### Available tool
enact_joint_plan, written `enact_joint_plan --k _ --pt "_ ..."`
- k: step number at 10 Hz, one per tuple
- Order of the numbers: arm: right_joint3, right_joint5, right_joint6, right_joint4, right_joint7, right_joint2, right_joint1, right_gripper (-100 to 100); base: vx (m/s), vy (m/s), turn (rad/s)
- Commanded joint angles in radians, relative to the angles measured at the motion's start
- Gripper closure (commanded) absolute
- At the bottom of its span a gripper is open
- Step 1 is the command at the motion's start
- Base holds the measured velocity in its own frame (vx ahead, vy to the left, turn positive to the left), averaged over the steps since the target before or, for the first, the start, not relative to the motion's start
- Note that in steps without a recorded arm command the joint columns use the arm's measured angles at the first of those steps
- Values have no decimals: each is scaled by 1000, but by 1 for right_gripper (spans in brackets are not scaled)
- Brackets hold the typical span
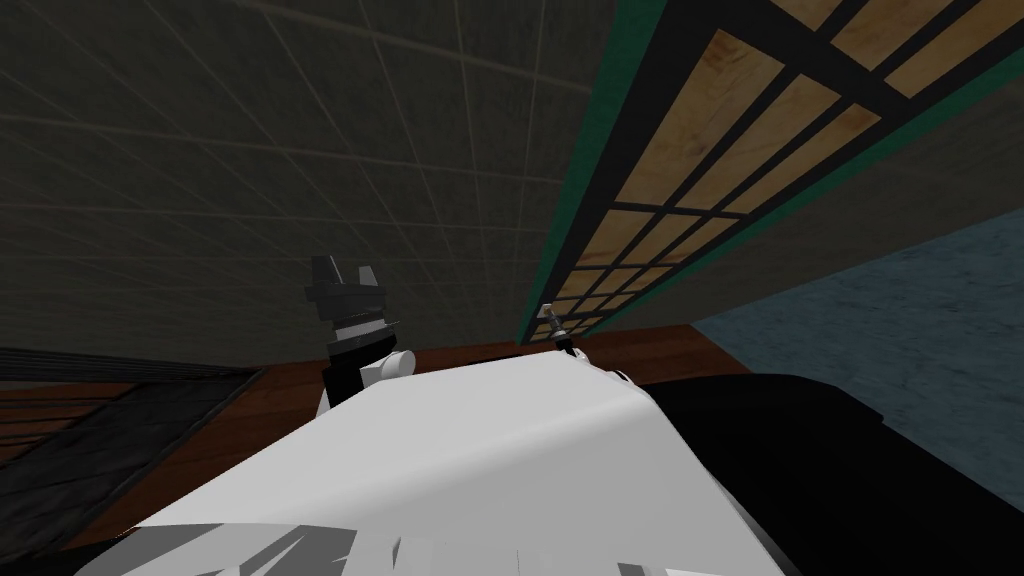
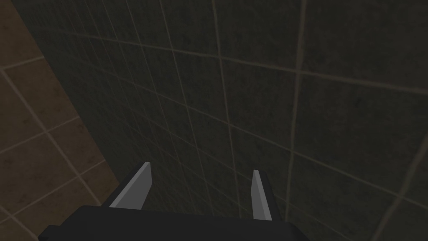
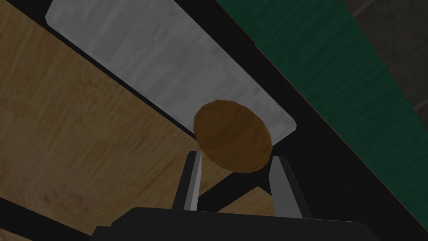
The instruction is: Pull the door open
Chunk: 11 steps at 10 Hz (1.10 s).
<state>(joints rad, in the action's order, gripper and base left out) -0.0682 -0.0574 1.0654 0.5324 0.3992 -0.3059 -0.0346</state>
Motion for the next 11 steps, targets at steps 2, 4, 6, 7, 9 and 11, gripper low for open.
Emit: enact_joint_plan --k 2,4,6,7,9,11 --pt "13 16 2 -9 -64 9 -9 100 -40 -27 61" --pt "18 29 -1 -7 -103 11 -10 100 -34 -19 36" --pt "29 55 -8 -2 -168 13 -12 100 -37 -28 69" --pt "29 55 -8 -2 -182 13 -12 100 -33 -20 44" --pt "34 68 -11 0 -222 15 -13 100 -31 -21 47" --pt "45 96 -18 5 -287 18 -15 100 -40 -21 73"
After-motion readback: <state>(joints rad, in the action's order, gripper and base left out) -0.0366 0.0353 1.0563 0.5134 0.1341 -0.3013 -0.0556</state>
